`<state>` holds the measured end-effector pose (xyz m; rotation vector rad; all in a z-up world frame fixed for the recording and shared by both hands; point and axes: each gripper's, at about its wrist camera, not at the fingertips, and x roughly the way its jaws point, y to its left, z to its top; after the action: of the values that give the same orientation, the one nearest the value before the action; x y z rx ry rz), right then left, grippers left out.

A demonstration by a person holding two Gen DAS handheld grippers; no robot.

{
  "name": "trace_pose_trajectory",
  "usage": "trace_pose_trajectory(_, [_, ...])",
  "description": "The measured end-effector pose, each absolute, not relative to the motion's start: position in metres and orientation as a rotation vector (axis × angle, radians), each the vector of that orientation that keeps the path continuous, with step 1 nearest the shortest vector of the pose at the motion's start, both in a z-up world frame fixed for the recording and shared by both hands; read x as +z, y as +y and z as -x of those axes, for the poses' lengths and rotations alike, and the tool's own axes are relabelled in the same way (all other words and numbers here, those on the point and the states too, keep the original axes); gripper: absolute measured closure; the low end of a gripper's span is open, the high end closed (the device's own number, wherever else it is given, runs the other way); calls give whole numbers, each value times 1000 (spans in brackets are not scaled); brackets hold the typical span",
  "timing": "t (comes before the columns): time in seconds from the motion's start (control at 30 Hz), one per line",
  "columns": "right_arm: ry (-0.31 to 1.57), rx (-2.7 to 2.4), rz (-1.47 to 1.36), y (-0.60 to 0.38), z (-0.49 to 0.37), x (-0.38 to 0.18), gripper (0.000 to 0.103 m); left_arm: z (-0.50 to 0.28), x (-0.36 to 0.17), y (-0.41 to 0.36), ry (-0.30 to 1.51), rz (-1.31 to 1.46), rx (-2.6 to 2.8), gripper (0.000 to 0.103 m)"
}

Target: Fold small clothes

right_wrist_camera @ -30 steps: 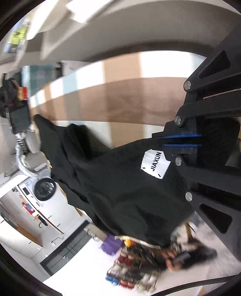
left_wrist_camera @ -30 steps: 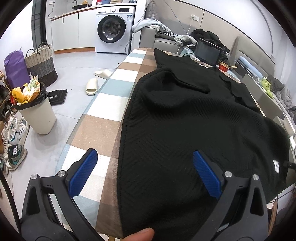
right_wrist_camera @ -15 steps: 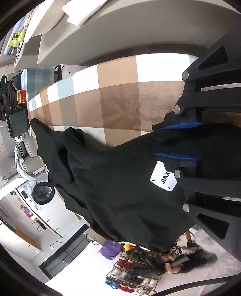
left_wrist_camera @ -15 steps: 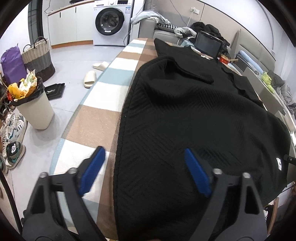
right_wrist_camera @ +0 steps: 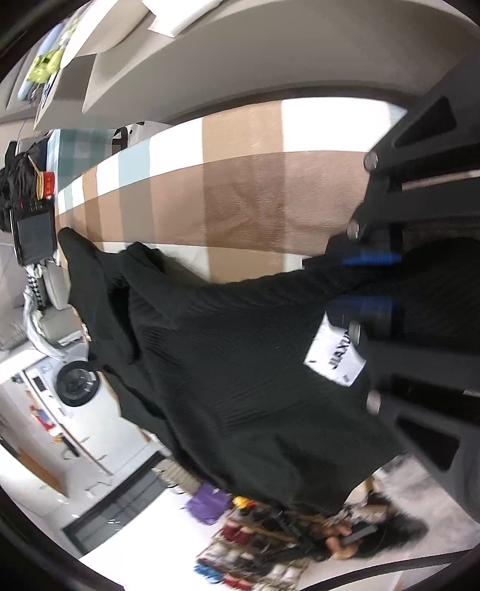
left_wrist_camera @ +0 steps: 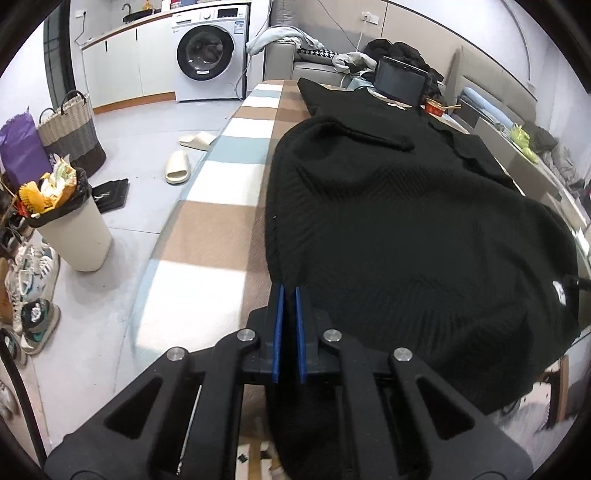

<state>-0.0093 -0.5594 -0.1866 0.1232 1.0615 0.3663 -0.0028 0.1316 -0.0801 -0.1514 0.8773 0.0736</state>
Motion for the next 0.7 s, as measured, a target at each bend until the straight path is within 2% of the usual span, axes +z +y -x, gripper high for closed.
trace_pose_trajectory(0.13, [1049,360,-133,-564,14,-182,90,14,-77,135,876,170,67,98])
trace_pose_trajectory(0.2, [1060,365,-150,-568,15,-181,81,17,-77,137,899,188,65,96])
trace_pose_trajectory(0.23, [1062,367,-151,-569,16,-180,81,19,-78,137,904,195,63,90])
trace_pose_trajectory(0.3, [1076,373,-144,-570,21,-179,77,24,-78,138,912,215,56,67])
trace_pose_trajectory(0.33, [1078,377,-144,-571,23,-179,75,26,-78,137,912,220,59,50])
trace_pose_trajectory(0.37, [1078,383,-144,-573,27,-179,71,29,-77,137,901,226,56,46])
trace_pose_trajectory(0.5, [1066,404,-146,-573,34,-182,68,29,-79,131,895,215,31,45])
trace_pose_trajectory(0.53, [1058,406,-142,-571,34,-183,68,28,-80,129,895,209,27,52])
trace_pose_trajectory(0.57, [1046,403,-128,-568,33,-185,72,28,-82,127,894,204,21,69])
trace_pose_trajectory(0.6, [1040,406,-119,-565,32,-186,89,27,-84,124,899,193,20,80])
trace_pose_trajectory(0.63, [1032,419,-104,-560,32,-187,98,25,-86,122,902,173,29,94])
trace_pose_trajectory(0.7, [1031,437,-97,-556,33,-185,98,26,-86,119,890,141,40,96])
